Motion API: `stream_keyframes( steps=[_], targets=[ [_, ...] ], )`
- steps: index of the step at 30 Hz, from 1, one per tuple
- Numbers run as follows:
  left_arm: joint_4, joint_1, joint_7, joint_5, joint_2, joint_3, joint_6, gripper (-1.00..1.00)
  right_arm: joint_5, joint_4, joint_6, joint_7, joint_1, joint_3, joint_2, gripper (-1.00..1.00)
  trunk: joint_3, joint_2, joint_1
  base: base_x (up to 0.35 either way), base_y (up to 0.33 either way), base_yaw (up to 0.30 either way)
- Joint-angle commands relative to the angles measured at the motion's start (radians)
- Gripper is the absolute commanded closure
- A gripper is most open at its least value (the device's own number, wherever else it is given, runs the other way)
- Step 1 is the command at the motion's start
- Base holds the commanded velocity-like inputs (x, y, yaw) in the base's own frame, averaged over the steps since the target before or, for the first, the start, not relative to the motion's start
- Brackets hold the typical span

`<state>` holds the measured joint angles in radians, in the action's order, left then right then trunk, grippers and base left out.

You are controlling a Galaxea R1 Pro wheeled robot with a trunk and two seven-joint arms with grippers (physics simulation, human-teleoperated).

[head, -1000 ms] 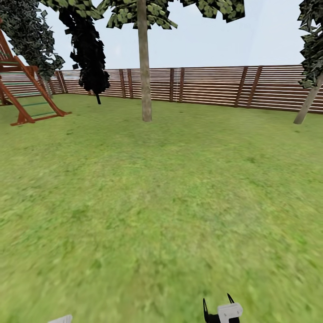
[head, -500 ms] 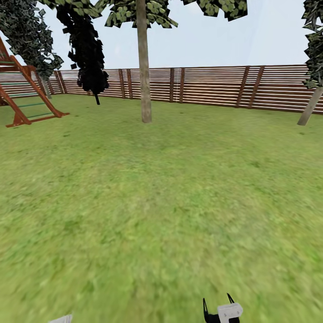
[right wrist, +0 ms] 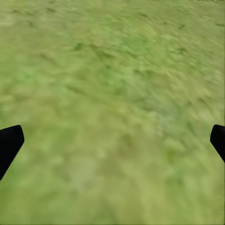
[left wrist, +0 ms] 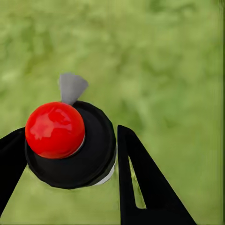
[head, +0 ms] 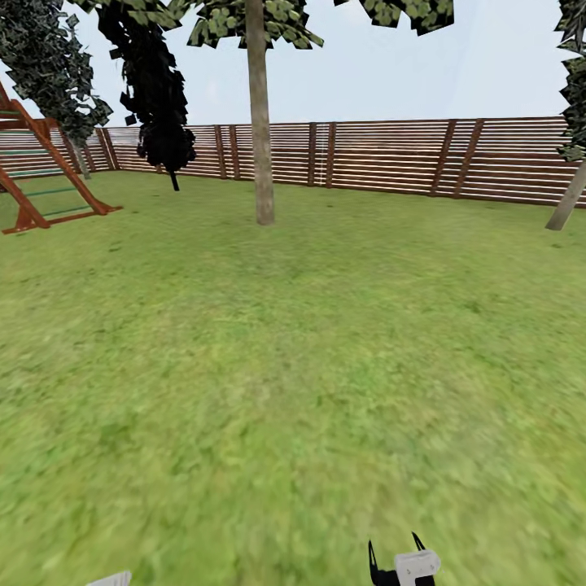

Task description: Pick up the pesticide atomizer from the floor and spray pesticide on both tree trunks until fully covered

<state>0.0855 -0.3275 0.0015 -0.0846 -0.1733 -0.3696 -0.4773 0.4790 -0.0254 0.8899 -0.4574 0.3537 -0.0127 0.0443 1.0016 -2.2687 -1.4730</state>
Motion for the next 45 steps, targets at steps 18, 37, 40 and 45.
stream_keyframes(
  steps=[18, 37, 40, 45],
  targets=[
    [-0.001, -0.001, 0.001, -0.009, 0.0, -0.007, -0.003, 1.0, 0.009, 0.001, 0.0, -0.01, 0.001, -0.001, 0.0, -1.0, 0.001, 0.0, 0.0, 0.339, 0.0, 0.0],
    [-0.001, -0.001, 0.002, -0.009, 0.0, -0.007, -0.003, 1.0, 0.009, 0.001, 0.0, -0.01, 0.001, -0.001, 0.0, -1.0, 0.001, 0.0, 0.0, 0.339, 0.0, 0.0],
    [-0.001, -0.001, 0.001, -0.009, 0.0, -0.007, -0.004, 1.0, 0.009, 0.001, 0.0, -0.01, 0.001, -0.001, 0.0, -1.0, 0.001, 0.0, 0.0, 0.339, 0.0, 0.0],
    [-0.001, -0.001, 0.001, -0.009, 0.0, -0.008, -0.004, 1.0, 0.009, 0.001, 0.0, -0.01, 0.001, -0.001, 0.0, -1.0, 0.001, 0.0, 0.0, 0.339, 0.0, 0.0]
  ],
)
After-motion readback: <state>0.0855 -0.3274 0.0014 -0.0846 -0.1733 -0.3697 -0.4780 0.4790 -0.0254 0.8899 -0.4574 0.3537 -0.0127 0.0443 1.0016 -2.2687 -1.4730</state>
